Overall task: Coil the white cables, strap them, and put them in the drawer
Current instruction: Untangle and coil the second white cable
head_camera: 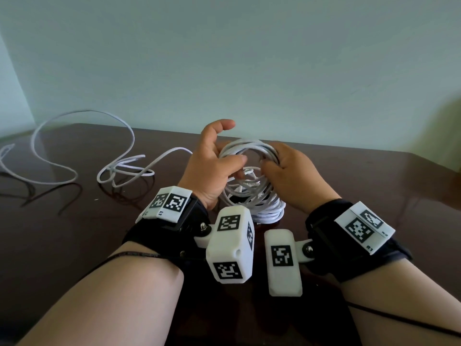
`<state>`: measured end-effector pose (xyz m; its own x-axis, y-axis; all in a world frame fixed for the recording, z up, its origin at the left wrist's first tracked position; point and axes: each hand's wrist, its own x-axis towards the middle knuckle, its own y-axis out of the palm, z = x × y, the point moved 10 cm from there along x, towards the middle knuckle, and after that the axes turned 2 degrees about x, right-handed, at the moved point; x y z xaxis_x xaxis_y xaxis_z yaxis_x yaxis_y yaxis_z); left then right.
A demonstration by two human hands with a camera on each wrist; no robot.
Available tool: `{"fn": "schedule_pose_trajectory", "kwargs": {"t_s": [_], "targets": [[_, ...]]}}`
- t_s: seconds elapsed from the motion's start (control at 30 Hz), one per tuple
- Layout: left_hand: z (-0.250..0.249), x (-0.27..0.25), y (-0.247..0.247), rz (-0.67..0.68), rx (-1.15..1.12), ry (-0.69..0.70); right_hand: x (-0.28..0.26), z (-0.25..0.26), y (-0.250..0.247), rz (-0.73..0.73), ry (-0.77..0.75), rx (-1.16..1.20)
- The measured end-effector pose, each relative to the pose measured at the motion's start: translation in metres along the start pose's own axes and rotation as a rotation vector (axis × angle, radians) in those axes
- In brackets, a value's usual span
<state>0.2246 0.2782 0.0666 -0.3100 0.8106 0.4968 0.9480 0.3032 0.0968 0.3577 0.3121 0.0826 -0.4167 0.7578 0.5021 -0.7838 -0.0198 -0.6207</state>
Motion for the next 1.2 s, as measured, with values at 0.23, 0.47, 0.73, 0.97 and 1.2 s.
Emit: {"fn": "schedule_pose_trajectory", "kwargs": {"t_s": [0.23, 0.47, 0.73, 0.97, 1.2], "targets": [[0.021, 0.004, -0.002, -0.038, 0.006, -0.123, -0.002, -0.013, -0.004, -0.107, 0.126, 0.154], [0.020, 0.000, 0.005, -0.012, -0.119, -0.160, -0.007, -0.019, 0.009, -0.118, 0.225, 0.385], [0.011, 0.002, -0.012, -0.111, 0.142, -0.091, -0.005, -0.023, 0.017, -0.010, 0.250, 0.294], [-0.004, -0.004, 0.017, 0.173, 0.460, 0.018, -0.004, -0.003, -0.002, 0.000, 0.048, 0.168], [0.002, -0.001, 0.009, 0.082, 0.104, -0.014, -0.003, -0.007, -0.001, -0.055, 0.095, 0.216]]}}
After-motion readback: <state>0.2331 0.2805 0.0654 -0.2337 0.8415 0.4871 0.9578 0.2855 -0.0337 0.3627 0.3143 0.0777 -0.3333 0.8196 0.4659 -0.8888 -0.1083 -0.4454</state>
